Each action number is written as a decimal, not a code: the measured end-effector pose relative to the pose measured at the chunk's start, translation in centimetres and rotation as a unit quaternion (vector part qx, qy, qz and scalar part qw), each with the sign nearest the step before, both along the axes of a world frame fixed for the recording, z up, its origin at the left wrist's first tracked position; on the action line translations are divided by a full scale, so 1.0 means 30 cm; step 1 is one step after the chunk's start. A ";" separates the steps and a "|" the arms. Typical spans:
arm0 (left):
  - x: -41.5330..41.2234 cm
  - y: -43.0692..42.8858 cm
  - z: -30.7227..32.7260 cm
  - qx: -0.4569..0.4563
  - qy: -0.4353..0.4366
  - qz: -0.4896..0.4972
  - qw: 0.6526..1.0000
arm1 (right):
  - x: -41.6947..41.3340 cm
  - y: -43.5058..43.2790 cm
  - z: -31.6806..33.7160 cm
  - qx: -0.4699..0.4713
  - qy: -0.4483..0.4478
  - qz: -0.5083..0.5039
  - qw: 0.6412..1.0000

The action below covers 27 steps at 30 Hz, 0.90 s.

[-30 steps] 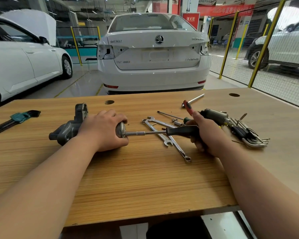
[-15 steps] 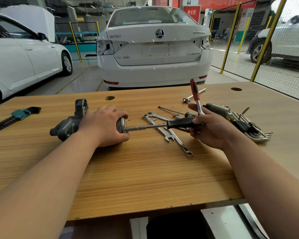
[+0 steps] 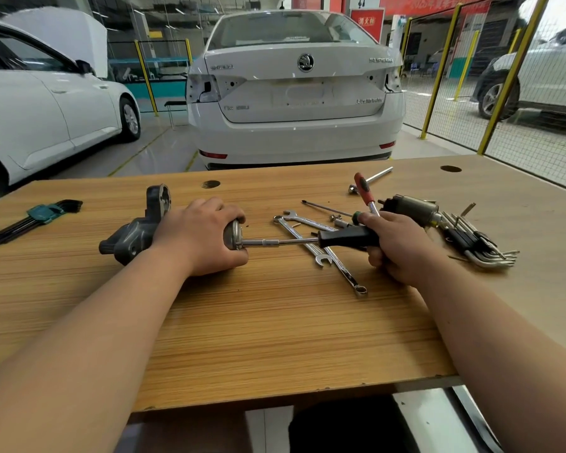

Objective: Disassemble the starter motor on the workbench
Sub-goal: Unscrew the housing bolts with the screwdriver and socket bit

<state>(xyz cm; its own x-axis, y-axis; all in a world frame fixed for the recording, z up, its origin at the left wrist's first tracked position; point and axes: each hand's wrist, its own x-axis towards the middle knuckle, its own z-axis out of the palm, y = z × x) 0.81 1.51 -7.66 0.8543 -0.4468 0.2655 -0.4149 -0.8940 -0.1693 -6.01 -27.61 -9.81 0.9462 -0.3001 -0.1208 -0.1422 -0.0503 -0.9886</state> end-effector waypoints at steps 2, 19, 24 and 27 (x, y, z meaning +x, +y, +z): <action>-0.002 -0.002 0.003 -0.001 0.002 0.002 1.000 | -0.004 0.000 0.006 0.074 -0.006 0.027 0.997; -0.002 -0.002 0.001 0.002 0.001 0.000 1.000 | -0.016 -0.055 0.003 0.146 -0.054 0.137 0.978; -0.003 -0.001 0.002 0.005 0.007 0.002 1.000 | -0.002 -0.067 -0.010 0.133 -0.027 0.157 0.978; -0.001 -0.001 0.001 0.005 0.001 0.002 1.000 | 0.006 -0.065 -0.018 0.127 -0.033 0.144 0.981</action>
<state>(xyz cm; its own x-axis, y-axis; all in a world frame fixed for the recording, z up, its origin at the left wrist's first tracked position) 0.77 1.48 -7.64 0.8571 -0.4453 0.2592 -0.4109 -0.8942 -0.1775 -5.82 -29.56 -10.36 0.9956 0.0124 -0.0925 -0.0933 0.1697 -0.9811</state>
